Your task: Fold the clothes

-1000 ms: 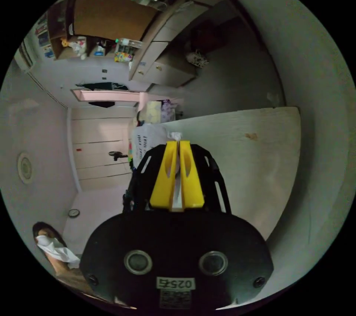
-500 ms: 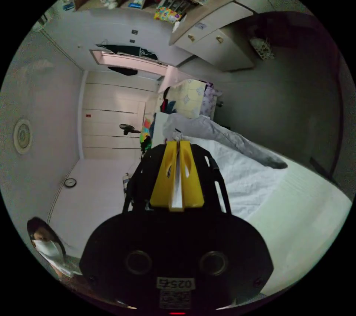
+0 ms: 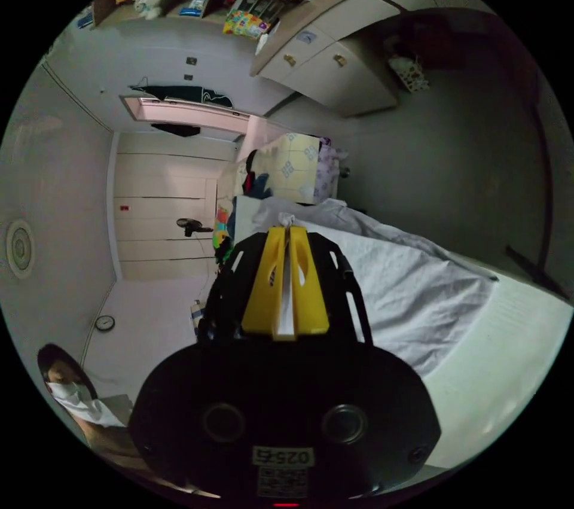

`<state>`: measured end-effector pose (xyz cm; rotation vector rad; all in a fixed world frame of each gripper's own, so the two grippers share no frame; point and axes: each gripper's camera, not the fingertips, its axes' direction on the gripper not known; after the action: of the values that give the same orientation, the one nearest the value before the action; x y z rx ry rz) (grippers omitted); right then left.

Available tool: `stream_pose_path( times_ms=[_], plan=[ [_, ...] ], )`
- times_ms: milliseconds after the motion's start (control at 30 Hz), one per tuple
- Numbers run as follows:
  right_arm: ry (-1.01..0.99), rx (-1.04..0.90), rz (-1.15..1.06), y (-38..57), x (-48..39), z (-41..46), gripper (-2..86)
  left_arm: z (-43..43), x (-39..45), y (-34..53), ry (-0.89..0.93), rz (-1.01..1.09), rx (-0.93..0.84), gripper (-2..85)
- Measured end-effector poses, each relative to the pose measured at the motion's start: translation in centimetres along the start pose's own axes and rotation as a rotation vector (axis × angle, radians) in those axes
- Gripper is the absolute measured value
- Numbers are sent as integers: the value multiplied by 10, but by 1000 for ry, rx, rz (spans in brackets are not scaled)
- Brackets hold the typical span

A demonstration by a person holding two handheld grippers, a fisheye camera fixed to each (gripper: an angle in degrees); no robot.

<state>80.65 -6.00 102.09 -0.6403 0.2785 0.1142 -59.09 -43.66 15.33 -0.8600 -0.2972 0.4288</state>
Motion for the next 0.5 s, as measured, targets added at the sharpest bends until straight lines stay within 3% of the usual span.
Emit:
stream_pose_path(
  times_ms=[133,233,300,400,500],
  plan=[
    [42,-142,-32,-20,6,49,47,-18,-5,-2,-118,-19,81,20],
    [103,-79,-69,-9,14,41,85,-34,4,9,-191,59,130,45],
    [66,-45,-87,18,26,16,98,-39,23,25,-369,181,165,39],
    [50,9,-33,64,57,-29,113,0,39,43,-614,309,27,43],
    [52,67,101,104,106,-71,122,54,10,49,-535,250,-145,55]
  ],
)
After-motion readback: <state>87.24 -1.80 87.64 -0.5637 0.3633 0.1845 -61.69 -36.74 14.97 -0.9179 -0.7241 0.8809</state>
